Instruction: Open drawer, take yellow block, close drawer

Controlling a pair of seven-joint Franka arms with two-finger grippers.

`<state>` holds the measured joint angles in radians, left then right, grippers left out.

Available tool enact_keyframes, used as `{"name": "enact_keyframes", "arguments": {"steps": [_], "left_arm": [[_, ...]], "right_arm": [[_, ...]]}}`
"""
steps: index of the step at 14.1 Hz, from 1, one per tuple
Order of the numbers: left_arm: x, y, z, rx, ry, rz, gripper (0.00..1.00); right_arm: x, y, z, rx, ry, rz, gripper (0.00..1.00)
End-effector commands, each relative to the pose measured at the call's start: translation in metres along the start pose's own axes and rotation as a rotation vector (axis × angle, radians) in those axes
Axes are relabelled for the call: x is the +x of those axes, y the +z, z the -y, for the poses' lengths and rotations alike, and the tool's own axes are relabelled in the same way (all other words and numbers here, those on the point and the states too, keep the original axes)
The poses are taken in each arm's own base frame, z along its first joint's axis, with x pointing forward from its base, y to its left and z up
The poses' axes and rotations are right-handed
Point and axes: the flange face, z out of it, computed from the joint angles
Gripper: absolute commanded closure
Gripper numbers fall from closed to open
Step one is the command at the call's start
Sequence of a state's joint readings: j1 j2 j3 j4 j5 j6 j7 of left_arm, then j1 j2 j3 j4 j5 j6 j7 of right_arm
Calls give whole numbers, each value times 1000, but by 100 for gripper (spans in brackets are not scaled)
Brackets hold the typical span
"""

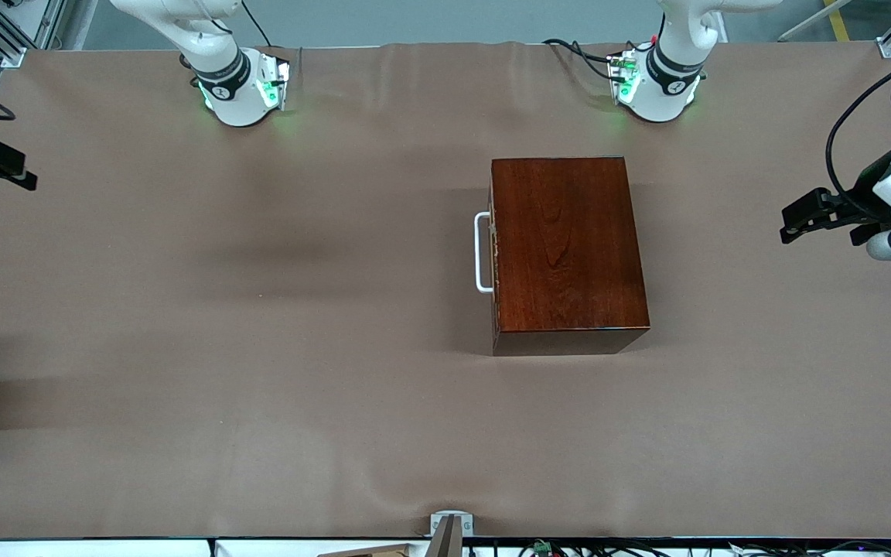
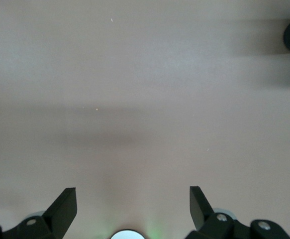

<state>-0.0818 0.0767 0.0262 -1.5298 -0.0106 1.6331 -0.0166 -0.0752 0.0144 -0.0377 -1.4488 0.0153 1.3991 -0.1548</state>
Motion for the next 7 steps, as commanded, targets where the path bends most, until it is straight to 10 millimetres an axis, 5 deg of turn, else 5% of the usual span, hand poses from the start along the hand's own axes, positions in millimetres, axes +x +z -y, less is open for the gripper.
{"name": "enact_keyframes", "arguments": {"steps": [1, 4, 7], "left_arm": [[-1, 1, 0, -4, 8, -4, 0], [-1, -2, 12, -12, -21, -10, 0], [-1, -7, -3, -12, -3, -19, 0]], "right_arm": [[-2, -14, 4, -3, -17, -35, 0], [-1, -11, 13, -2, -33, -24, 0], [4, -11, 28, -3, -62, -37, 0]]}}
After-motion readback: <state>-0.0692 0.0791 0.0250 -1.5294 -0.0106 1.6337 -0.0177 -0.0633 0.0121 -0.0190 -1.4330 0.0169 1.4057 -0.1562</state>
